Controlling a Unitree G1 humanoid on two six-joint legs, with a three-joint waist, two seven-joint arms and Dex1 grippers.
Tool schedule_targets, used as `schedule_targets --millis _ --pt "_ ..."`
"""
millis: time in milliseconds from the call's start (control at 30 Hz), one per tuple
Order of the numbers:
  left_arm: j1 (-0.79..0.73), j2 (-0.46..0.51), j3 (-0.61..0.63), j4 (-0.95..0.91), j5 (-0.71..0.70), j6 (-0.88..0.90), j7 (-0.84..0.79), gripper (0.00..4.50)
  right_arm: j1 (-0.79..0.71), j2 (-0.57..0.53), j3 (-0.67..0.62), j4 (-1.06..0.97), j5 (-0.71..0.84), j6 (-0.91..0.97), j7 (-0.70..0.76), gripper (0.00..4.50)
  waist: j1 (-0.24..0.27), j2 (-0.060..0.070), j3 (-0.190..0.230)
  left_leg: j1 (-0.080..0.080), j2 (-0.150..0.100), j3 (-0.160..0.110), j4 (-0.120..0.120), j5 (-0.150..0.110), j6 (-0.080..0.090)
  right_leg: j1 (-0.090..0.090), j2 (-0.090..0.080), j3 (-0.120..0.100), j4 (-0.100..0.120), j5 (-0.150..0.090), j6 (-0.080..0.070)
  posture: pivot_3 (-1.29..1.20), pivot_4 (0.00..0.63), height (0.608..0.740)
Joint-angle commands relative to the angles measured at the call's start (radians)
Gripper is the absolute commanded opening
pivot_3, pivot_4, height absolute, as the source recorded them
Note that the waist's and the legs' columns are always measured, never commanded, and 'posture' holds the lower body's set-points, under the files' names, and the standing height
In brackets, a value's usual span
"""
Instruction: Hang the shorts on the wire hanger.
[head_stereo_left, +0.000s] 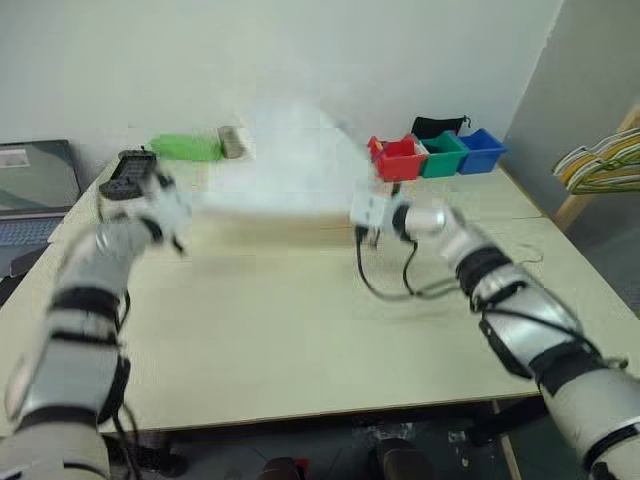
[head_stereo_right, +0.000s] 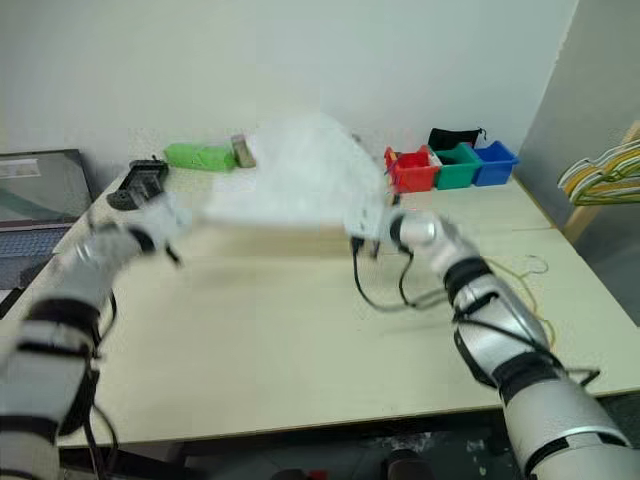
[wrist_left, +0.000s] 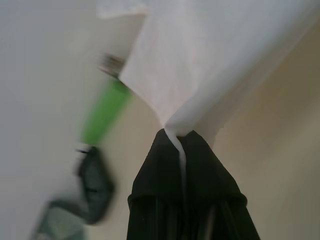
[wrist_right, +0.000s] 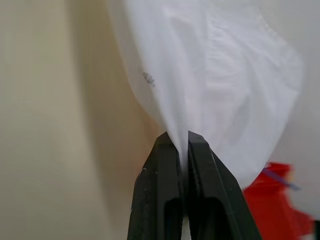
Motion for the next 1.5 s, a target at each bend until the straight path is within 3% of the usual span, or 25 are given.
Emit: schedule_targets --millis 33,100,233,333,467,667,1133,1500 --pt "0.248 0.144 0.089 -0.355 -0.069 0.247 -0.138 0.04 0.045 -0.08 -0.016 0.004 -0.036 0.082 0.039 0.0 -0.002 -0.002 -0.001 0.0 0.001 -0.001 0.001 0.0 0.0 0.0 0.001 0.0 0.001 0.0 -0.001 0.06 0.009 0.74" --pt "0.359 0.165 0.109 -0.513 -0.086 0.336 -0.166 0.04 0.094 -0.1 -0.013 -0.039 -0.048 0.096 0.094 0.0 0.003 -0.001 -0.001 0.005 0.003 -0.004 0.004 0.0 -0.001 0.005 0.003 -0.001 0.005 0.0 -0.002 0.06 0.009 0.74" --pt "0.436 0.199 0.136 -0.658 -0.104 0.427 -0.197 0.04 0.225 -0.204 0.017 -0.285 -0.054 0.121 0.336 0.0 0.022 0.005 -0.001 0.027 0.002 -0.006 0.002 0.002 0.002 0.028 0.007 -0.001 0.0 -0.006 -0.001 0.06 0.002 0.74" --pt "0.464 0.223 0.136 -0.713 -0.101 0.446 -0.224 0.04 0.315 -0.262 0.003 -0.489 -0.033 0.197 0.425 0.0 0.035 0.005 -0.002 0.027 0.002 -0.007 0.003 0.005 0.006 0.03 0.012 0.004 -0.002 -0.006 -0.007 0.06 0.0 0.74" --pt "0.573 0.297 0.129 -0.854 -0.129 0.452 -0.327 0.04 0.513 -0.351 -0.048 -0.92 0.034 0.423 0.539 0.0 0.042 0.004 -0.005 0.028 0.003 -0.008 0.004 0.005 0.006 0.033 0.013 0.004 -0.003 -0.007 -0.009 0.06 0.0 0.74" --pt "0.665 0.332 0.152 -0.95 -0.18 0.463 -0.402 0.04 0.681 -0.453 -0.082 -1.251 0.085 0.67 0.616 0.0 0.056 0.005 -0.005 0.027 0.003 -0.007 0.003 0.004 0.005 0.03 0.013 0.004 -0.003 -0.008 -0.01 0.04 0.0 0.74" --pt "0.601 0.317 0.113 -0.909 -0.15 0.437 -0.439 0.04 0.822 -0.579 -0.078 -1.562 0.209 1.009 0.671 0.0 0.06 0.005 -0.005 0.024 0.004 -0.005 0.005 0.003 0.004 0.027 0.012 0.003 -0.005 -0.009 -0.011 0.01 0.009 0.74" --pt "0.625 0.346 0.102 -0.923 -0.142 0.404 -0.5 0.04 0.898 -0.657 -0.071 -1.692 0.295 1.099 0.645 0.0 0.058 0.005 -0.004 0.023 0.005 -0.005 0.005 0.002 0.002 0.026 0.012 0.002 -0.008 -0.009 -0.011 0.0 0.014 0.74"
